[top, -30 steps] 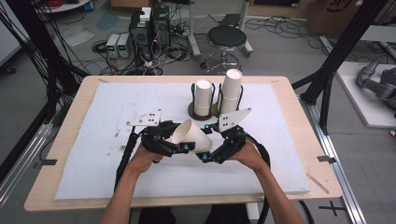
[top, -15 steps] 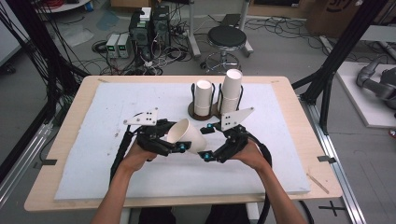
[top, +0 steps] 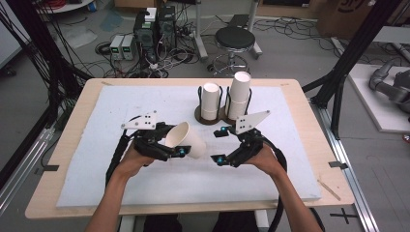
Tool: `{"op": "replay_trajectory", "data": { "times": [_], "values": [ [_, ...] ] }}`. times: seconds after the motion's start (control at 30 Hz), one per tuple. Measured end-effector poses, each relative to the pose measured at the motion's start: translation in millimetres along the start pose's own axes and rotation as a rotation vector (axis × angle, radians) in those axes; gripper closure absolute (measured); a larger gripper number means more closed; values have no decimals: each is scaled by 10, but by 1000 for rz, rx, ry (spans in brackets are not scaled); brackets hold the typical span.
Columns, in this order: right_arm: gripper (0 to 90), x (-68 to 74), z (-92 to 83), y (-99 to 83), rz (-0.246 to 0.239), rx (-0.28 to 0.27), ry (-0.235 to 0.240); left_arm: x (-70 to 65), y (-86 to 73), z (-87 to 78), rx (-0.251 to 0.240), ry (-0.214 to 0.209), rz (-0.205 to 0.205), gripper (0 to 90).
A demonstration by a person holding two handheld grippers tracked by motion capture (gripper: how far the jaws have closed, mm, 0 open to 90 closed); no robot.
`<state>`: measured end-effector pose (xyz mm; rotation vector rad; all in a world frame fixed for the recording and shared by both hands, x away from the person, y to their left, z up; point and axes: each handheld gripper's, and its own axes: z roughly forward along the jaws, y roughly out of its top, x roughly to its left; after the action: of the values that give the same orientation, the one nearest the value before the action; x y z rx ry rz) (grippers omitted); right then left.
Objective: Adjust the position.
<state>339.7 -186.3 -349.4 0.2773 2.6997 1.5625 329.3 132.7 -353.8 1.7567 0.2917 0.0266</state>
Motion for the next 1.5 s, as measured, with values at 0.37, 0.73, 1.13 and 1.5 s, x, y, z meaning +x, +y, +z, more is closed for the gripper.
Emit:
{"op": "replay_trajectory", "data": {
  "times": [0.37,0.73,1.13,1.5],
  "values": [
    [146,-51,-251,-119,34,-15,-54,-4,-4,-134,33,67,11,333],
    [150,-99,-509,-317,75,-24,-113,7,-26,-330,153,161,13,329],
    [153,-140,-765,-550,125,-23,-205,21,-107,-544,234,264,-6,330],
    [154,-187,-934,-723,169,-16,-261,20,-174,-683,286,317,-10,330]
  ]
}}
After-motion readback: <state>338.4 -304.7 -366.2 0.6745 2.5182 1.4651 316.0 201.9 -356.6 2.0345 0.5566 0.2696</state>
